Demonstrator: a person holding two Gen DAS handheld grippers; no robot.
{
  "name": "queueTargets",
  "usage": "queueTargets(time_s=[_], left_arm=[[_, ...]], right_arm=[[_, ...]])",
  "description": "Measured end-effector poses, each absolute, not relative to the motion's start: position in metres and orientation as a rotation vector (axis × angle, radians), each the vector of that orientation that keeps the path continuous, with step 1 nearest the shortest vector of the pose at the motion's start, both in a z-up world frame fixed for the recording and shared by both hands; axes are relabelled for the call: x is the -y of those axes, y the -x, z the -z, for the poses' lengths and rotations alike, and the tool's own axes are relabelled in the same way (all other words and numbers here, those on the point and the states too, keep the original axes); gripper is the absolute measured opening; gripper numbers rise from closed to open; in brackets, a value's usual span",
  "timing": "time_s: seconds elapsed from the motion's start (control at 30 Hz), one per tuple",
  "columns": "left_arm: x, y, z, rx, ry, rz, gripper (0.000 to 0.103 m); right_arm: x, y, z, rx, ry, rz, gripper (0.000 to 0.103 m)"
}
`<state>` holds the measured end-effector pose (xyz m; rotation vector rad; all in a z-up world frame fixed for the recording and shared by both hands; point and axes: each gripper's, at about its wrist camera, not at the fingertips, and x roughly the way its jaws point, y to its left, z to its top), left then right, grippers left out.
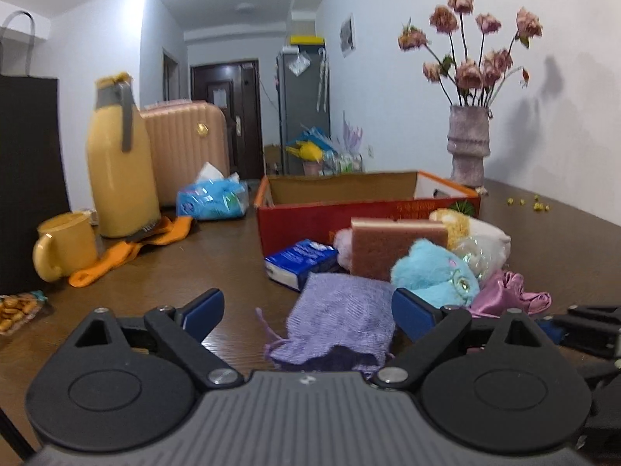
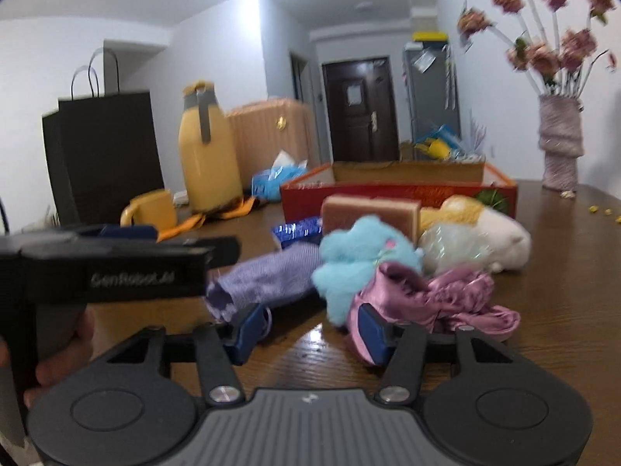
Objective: Organize soft objects
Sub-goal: 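Move the left tool to the purple drawstring pouch and close on it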
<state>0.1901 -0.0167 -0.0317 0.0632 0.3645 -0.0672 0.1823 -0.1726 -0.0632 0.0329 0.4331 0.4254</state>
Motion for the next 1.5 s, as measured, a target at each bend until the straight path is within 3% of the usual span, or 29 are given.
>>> queueTargets(time_s=[0.3, 0.5, 0.6, 0.67, 0.73, 0.8, 0.9, 0.97, 1.03, 1.2, 1.5], left_arm=[[0.053, -0.221, 0.033, -0.4, -0.094, 0.148, 0.093], [0.033, -0.241, 0.044, -0.483, -0.13, 0.021, 0.09], [0.02, -0.237, 0.054, -0.583, -0.081, 0.108, 0.068], [0.013, -0.232, 0.057, -0.608, -0.037, 0.131, 0.038], [0.01, -0.228, 0.053, -0.611, -0.011, 0.122, 0.025], [0.011, -0.221, 0.048, -0.614, 0.003, 0.087, 0.025], [0.02, -0.203, 0.046, -0.613, 0.049, 0.141, 0.039], [0.03, -0.184, 0.043, -0.586, 0.068, 0.32, 0.067], [0.038, -0.167, 0.038, -0.531, 0.061, 0.397, 0.085], [0.015, -0.16, 0.033, -0.51, 0.029, 0.352, 0.085], [-0.037, -0.207, 0.034, -0.58, 0.224, 0.267, 0.08]], right_arm=[[0.243, -0.206, 0.06, -0.454, -0.085, -0.209, 0.056], [0.25, -0.202, 0.05, -0.392, -0.178, -0.325, 0.056], [0.233, -0.208, 0.055, -0.398, -0.173, -0.397, 0.056], [0.223, -0.211, 0.057, -0.411, -0.178, -0.423, 0.056], [0.216, -0.21, 0.057, -0.417, -0.176, -0.438, 0.056], [0.21, -0.206, 0.054, -0.413, -0.167, -0.446, 0.056], [0.209, -0.197, 0.048, -0.391, -0.159, -0.442, 0.056], [0.212, -0.188, 0.045, -0.372, -0.15, -0.408, 0.059], [0.217, -0.181, 0.043, -0.358, -0.144, -0.374, 0.063], [0.228, -0.156, 0.042, -0.354, -0.156, -0.354, 0.066], [0.212, -0.166, 0.066, -0.486, -0.248, -0.342, 0.065]])
